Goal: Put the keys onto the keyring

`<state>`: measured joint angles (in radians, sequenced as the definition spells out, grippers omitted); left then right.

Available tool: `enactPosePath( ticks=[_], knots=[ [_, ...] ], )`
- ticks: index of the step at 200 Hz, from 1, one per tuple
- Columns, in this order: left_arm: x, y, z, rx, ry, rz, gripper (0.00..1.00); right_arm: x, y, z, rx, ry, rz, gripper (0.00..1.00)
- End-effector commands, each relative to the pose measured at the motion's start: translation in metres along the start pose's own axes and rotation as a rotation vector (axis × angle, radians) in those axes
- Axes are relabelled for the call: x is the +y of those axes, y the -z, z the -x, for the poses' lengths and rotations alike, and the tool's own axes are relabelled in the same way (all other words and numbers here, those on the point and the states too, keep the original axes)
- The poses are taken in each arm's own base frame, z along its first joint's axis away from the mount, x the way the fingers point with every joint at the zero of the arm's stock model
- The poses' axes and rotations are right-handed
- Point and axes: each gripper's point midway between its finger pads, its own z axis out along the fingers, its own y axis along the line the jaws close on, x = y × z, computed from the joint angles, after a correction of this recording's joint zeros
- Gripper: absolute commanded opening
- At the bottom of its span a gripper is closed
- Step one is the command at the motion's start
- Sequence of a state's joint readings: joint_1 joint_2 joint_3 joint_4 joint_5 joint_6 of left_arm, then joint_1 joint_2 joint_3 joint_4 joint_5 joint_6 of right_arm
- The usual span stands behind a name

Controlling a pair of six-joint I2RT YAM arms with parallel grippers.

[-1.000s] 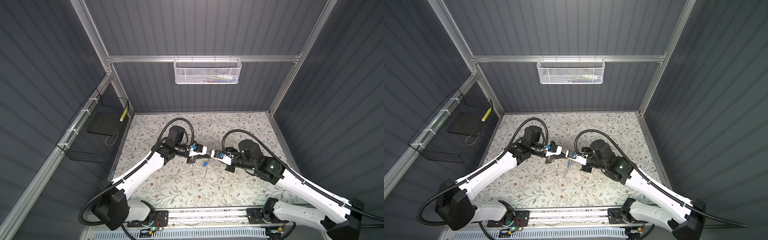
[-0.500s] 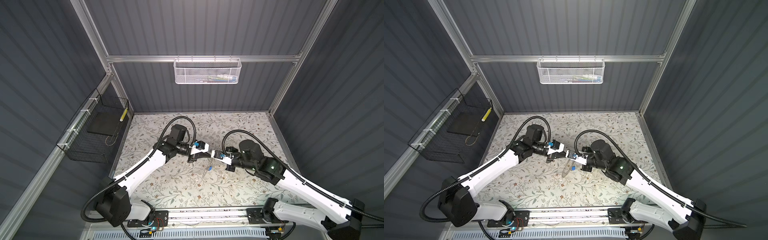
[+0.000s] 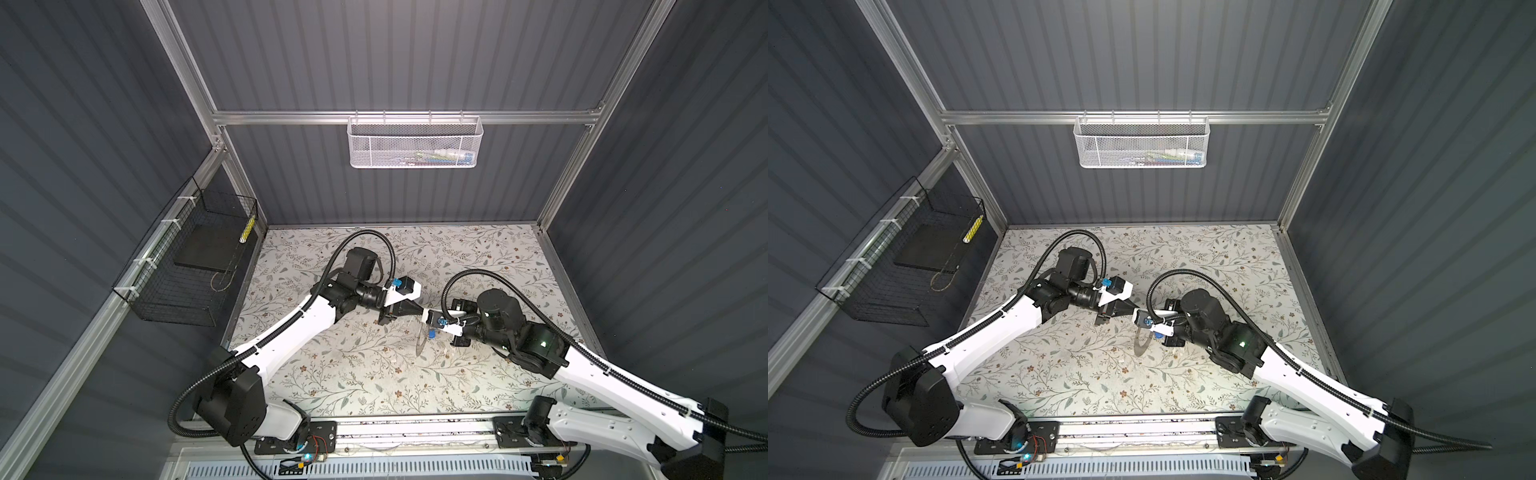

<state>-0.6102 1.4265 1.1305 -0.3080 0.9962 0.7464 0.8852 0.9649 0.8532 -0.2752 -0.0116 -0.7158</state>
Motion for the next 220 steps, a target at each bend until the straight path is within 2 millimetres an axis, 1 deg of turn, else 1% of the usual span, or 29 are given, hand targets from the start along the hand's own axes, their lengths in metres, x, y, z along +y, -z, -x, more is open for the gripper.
enactPosePath(
  ticks=[1, 48, 92, 143, 220],
  knots=[
    [0.004, 0.002, 0.011, -0.014, 0.006, -0.003, 0.00, -0.004, 0.004, 0.009, -0.039, 0.026, -0.033, 0.00],
    [0.002, 0.002, 0.010, -0.007, 0.013, -0.007, 0.00, -0.007, 0.006, 0.010, -0.049, 0.034, -0.063, 0.00],
    [0.007, 0.001, 0.011, -0.007, 0.034, -0.002, 0.00, 0.000, 0.006, 0.008, -0.048, 0.052, -0.037, 0.00],
    [0.006, 0.003, 0.015, -0.019, 0.030, -0.003, 0.00, 0.008, 0.000, -0.002, 0.000, 0.086, -0.014, 0.00],
    [0.007, 0.005, 0.023, -0.049, 0.024, 0.008, 0.00, 0.013, -0.006, -0.010, 0.045, 0.129, -0.030, 0.00]
  ],
)
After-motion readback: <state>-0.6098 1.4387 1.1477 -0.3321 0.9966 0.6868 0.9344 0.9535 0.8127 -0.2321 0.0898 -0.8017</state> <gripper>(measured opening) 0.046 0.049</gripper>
